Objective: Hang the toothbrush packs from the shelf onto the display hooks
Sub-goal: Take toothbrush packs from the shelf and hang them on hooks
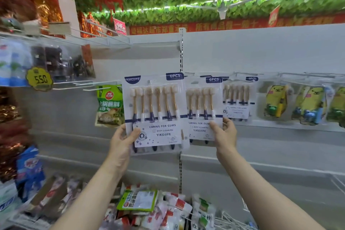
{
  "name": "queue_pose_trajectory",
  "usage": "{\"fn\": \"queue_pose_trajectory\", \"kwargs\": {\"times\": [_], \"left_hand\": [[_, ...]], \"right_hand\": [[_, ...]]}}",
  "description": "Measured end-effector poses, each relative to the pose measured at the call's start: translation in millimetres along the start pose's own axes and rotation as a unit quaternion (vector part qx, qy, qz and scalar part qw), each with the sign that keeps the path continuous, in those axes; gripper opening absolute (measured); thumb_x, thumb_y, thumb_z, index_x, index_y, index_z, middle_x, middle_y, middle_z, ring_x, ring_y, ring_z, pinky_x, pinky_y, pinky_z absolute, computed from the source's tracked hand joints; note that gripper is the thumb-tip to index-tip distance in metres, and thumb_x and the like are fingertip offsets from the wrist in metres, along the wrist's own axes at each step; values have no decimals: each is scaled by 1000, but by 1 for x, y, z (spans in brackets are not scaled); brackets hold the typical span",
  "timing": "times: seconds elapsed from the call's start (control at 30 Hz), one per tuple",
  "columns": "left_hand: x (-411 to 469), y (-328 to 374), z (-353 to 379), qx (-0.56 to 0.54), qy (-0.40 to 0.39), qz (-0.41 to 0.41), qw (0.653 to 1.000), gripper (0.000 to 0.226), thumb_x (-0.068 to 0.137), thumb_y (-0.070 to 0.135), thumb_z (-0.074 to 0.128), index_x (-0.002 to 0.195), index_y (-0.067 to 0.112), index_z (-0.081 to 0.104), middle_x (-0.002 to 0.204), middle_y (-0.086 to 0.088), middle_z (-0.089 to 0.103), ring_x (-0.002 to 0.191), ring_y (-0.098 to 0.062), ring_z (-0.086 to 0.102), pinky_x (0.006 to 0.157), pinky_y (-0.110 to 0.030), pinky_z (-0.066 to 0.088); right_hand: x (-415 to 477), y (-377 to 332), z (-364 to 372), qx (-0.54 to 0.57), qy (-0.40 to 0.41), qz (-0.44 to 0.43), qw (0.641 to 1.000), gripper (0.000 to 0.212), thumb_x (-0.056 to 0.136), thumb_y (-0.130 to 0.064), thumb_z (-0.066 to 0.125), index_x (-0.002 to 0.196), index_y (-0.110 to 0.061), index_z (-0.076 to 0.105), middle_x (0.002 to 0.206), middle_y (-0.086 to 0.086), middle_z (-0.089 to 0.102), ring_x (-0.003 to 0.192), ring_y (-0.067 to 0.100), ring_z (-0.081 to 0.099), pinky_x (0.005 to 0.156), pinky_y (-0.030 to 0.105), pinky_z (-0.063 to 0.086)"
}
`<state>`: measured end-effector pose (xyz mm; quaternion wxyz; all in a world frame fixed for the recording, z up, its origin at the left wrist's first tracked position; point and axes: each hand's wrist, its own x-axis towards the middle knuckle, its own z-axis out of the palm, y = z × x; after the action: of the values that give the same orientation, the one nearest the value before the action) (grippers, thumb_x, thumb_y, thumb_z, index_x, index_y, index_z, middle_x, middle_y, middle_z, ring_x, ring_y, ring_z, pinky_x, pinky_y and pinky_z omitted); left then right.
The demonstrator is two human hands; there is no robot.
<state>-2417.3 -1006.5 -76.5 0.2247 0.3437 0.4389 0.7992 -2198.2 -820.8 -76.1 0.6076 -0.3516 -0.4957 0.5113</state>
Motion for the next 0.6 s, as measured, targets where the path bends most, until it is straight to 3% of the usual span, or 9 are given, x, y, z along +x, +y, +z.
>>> {"fn": "queue_pose_trajectory", "kwargs": {"times": [0.17, 0.3, 0.37, 0.47, 0.53, 0.6], "left_hand": [[15, -5, 3, 3, -19, 2, 1000, 27, 82, 4, 68, 106, 15, 62, 92, 2, 77, 83, -6, 72, 69, -16, 56], [27, -7, 4, 3, -25, -7, 1000, 29, 82, 6, 69, 107, 17, 62, 98, 1, 76, 85, -5, 72, 67, -14, 54], [30, -10, 5, 7, -26, -11, 1000, 28, 85, 4, 68, 109, 18, 62, 103, 0, 74, 88, -5, 71, 71, -17, 54], [33, -11, 6, 1, -29, -18, 999, 30, 84, 5, 68, 110, 19, 62, 102, 2, 75, 91, -6, 71, 75, -19, 52], [32, -12, 5, -2, -30, -20, 999, 35, 78, 10, 71, 111, 18, 62, 103, 2, 75, 94, -8, 71, 79, -21, 51], [31, -13, 3, -7, -32, -20, 999, 38, 74, 12, 72, 111, 17, 62, 102, 1, 76, 94, -10, 71, 78, -22, 51]], "right_hand": [[18, 14, 10, -1, -8, -18, 1000, 36, 91, -13, 70, 121, -18, 51, 102, -9, 58, 84, -4, 53, 74, 18, 44], [26, 25, 15, -14, -4, -20, 1000, 47, 88, -16, 75, 130, -15, 53, 124, 2, 60, 115, 20, 58, 101, 38, 48], [29, 27, 15, -8, -13, -15, 1000, 47, 89, -13, 73, 131, -12, 52, 119, 0, 58, 113, 18, 57, 95, 29, 47], [34, 28, 14, -12, -33, 1, 999, 33, 91, -7, 70, 120, -10, 54, 104, 2, 65, 86, 9, 63, 69, 14, 51], [37, 30, 14, -24, -43, 6, 999, 31, 91, -8, 71, 119, -5, 58, 105, 9, 70, 83, 14, 67, 63, 16, 53], [35, 30, 14, -23, -51, 12, 998, 31, 90, -10, 71, 119, -5, 60, 109, 13, 71, 87, 19, 68, 70, 24, 55]]}}
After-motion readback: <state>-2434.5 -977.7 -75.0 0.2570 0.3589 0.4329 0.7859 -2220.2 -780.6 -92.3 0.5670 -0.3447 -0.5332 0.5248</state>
